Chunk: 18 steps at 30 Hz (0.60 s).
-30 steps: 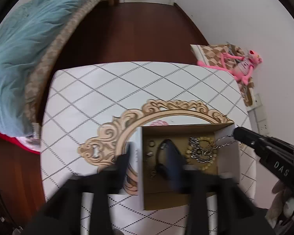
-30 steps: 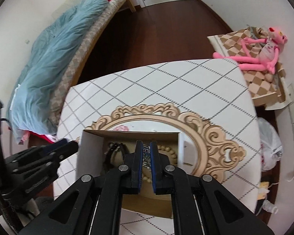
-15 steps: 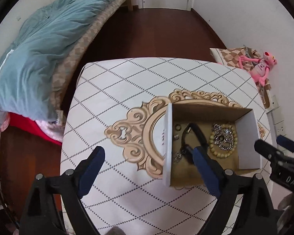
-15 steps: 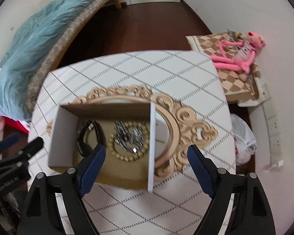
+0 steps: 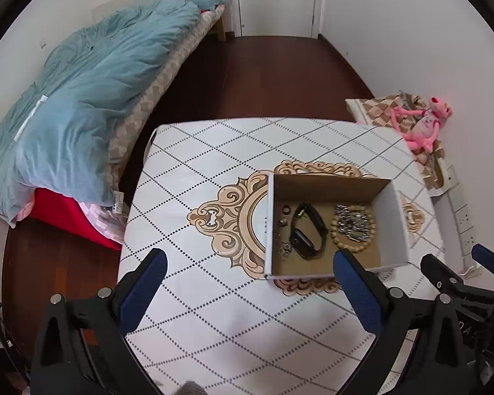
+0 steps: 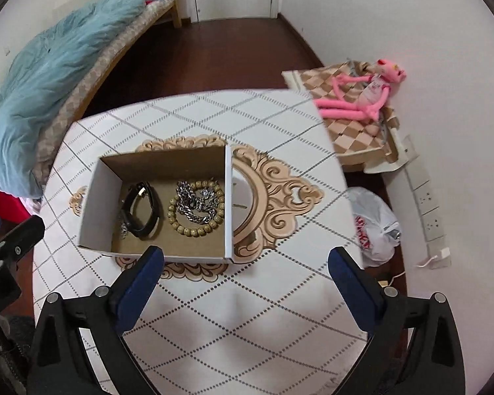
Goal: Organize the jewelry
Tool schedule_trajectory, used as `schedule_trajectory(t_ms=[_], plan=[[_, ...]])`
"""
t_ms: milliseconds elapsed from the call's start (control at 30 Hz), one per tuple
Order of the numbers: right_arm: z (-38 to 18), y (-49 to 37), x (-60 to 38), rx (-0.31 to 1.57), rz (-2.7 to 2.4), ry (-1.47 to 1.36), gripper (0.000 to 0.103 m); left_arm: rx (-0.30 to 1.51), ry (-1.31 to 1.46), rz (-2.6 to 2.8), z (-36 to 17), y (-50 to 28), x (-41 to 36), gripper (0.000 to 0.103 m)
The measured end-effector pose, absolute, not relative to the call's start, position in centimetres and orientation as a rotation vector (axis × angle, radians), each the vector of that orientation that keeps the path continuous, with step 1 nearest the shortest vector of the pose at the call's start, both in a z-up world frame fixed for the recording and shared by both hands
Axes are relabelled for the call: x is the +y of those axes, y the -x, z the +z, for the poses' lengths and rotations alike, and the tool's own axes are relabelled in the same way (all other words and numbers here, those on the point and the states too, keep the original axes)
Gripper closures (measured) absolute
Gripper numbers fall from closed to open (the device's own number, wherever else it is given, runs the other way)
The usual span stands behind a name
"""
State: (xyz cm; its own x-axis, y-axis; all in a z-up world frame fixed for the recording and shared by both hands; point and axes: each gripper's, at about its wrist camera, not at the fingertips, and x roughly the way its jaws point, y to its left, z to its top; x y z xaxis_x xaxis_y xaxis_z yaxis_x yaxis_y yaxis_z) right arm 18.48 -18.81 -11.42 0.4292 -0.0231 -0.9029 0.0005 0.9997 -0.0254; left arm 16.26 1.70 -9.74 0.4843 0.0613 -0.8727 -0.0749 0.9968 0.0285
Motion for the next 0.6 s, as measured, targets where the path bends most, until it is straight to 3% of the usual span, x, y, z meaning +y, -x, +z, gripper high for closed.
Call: schedule_trajectory(t_ms=[600], plan=[[3.7,-7.7,-19.6,0.855,-0.034,0.013,0.002,0.87,0.03,0.062,2.1,-7.5,1.2,0.0]])
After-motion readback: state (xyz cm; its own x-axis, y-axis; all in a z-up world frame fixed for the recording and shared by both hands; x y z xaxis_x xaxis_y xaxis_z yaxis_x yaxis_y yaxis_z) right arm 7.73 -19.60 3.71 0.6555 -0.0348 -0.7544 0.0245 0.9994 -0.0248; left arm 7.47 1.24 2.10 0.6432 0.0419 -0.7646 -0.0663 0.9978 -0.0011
